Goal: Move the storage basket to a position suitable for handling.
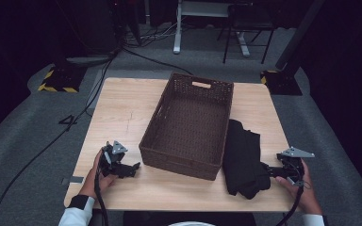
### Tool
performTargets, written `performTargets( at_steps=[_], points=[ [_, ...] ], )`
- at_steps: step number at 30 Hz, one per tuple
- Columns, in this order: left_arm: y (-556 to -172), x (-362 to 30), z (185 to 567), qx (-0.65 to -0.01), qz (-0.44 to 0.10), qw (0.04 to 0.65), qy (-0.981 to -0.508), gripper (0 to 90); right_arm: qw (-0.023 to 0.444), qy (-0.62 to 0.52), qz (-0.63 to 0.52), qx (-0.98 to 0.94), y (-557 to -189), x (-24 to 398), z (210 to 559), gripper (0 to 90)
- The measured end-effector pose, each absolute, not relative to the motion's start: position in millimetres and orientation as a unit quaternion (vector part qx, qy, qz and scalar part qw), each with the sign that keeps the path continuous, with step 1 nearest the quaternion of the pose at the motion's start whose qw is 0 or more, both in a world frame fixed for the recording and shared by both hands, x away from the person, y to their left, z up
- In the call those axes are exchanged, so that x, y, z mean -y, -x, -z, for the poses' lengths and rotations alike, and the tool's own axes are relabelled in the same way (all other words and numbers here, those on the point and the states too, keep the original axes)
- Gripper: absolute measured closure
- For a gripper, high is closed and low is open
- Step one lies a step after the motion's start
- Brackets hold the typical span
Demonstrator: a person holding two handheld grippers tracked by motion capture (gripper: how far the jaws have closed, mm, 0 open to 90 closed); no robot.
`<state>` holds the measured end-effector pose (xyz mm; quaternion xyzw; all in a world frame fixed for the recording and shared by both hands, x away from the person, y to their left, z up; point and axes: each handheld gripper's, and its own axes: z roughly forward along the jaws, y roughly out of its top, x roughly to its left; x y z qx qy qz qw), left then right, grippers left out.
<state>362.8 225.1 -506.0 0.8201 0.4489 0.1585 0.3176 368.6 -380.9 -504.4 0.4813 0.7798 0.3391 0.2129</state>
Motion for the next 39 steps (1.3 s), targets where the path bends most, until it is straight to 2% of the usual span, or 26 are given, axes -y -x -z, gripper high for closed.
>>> performTargets(
  at_steps=[5,8,12,16,25,39],
  points=[
    [-358,-224,506,-0.42,-0.151,0.32,-0.836,0.1,0.207,-0.48,-0.34,-0.782,-369,382,504,13.9],
    [-356,-221,506,-0.399,-0.144,0.324,-0.846,0.1,0.207,-0.476,-0.338,-0.785,-369,382,502,17.2],
    [-355,-220,506,-0.4,-0.144,0.325,-0.845,0.1,0.209,-0.477,-0.344,-0.781,-370,381,497,17.5],
    [-353,-218,506,-0.406,-0.143,0.324,-0.842,0.1,0.23,-0.452,-0.364,-0.781,-366,369,475,18.6],
    [-353,-216,506,-0.406,-0.143,0.324,-0.842,0.1,0.236,-0.426,-0.386,-0.783,-362,349,447,19.0],
    [-353,-212,506,-0.4,-0.141,0.325,-0.845,0.1,0.206,-0.388,-0.388,-0.81,-358,302,435,17.2]
  ],
)
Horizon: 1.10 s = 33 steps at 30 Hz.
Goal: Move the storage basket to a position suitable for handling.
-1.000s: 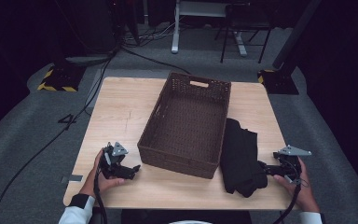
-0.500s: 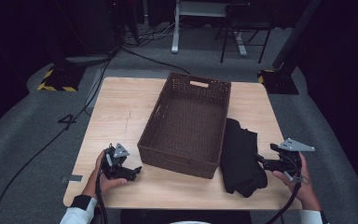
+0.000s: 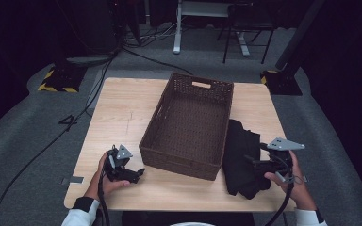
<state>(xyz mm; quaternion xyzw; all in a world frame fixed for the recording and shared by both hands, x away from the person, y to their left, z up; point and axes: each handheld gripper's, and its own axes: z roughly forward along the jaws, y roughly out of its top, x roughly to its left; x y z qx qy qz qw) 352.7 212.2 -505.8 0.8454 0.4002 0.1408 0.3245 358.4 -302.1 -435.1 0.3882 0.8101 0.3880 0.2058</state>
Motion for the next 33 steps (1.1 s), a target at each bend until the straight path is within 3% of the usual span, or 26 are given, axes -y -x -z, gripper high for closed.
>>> performTargets(
  at_steps=[9,10,13,20,29,33],
  points=[
    [-352,-211,506,-0.399,-0.14,0.325,-0.846,0.2,0.205,-0.404,-0.324,-0.83,-365,287,459,14.8],
    [-352,-211,506,-0.398,-0.139,0.325,-0.846,0.1,0.201,-0.422,-0.322,-0.823,-369,292,463,7.9],
    [-352,-211,506,-0.398,-0.139,0.325,-0.847,0.1,0.193,-0.443,-0.312,-0.818,-375,298,468,0.4],
    [-351,-208,506,-0.394,-0.14,0.327,-0.848,0.1,0.106,-0.47,-0.329,-0.812,-391,312,483,0.0],
    [-350,-202,506,-0.375,-0.134,0.329,-0.856,0.5,0.079,-0.455,-0.321,-0.827,-396,309,487,1.0],
    [-349,-200,506,-0.377,-0.134,0.33,-0.855,0.5,0.078,-0.441,-0.305,-0.84,-396,303,483,9.1]
  ],
)
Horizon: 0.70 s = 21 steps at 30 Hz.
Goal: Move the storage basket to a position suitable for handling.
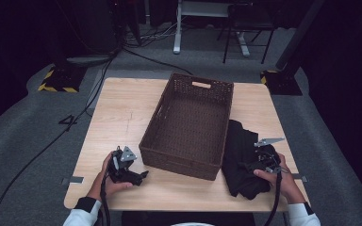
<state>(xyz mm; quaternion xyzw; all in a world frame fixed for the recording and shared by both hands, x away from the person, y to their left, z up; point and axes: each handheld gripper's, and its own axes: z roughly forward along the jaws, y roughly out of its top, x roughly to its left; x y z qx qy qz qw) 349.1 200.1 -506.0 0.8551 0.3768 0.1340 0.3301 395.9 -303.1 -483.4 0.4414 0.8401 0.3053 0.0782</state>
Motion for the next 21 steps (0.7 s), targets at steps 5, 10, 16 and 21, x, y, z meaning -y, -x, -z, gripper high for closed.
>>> performTargets(
  at_steps=[5,10,16,21],
  points=[
    [-344,-196,502,-0.38,-0.134,0.333,-0.852,18.2,0.067,-0.425,-0.308,-0.849,-394,302,478,25.6],
    [-334,-186,490,-0.353,-0.127,0.37,-0.85,17.5,0.063,-0.42,-0.319,-0.847,-395,306,479,27.8],
    [-313,-184,462,-0.334,-0.151,0.413,-0.834,17.5,0.069,-0.434,-0.326,-0.837,-400,317,480,25.5],
    [-305,-185,445,-0.33,-0.174,0.428,-0.823,19.2,0.078,-0.45,-0.328,-0.827,-405,325,481,22.0]
  ],
)
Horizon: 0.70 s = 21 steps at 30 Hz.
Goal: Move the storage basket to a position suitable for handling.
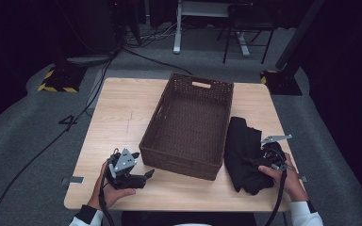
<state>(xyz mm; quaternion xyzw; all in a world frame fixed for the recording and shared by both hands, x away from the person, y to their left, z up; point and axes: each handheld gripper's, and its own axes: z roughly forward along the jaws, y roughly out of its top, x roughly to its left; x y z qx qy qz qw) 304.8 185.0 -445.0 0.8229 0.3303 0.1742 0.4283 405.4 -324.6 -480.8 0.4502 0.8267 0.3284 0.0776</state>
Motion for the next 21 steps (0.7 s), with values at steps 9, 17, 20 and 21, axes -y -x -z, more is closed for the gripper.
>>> performTargets(
  at_steps=[9,17,20,21],
  points=[
    [-307,-144,416,-0.254,-0.176,0.476,-0.823,18.9,0.067,-0.449,-0.329,-0.828,-415,331,483,14.8],
    [-325,-96,418,-0.207,-0.169,0.458,-0.848,19.0,0.069,-0.449,-0.326,-0.829,-413,330,483,18.7],
    [-338,-85,426,-0.218,-0.161,0.441,-0.855,22.4,0.065,-0.442,-0.326,-0.833,-413,329,481,24.5],
    [-338,-85,426,-0.218,-0.161,0.441,-0.855,24.9,0.065,-0.442,-0.326,-0.833,-413,329,481,24.5]
  ],
)
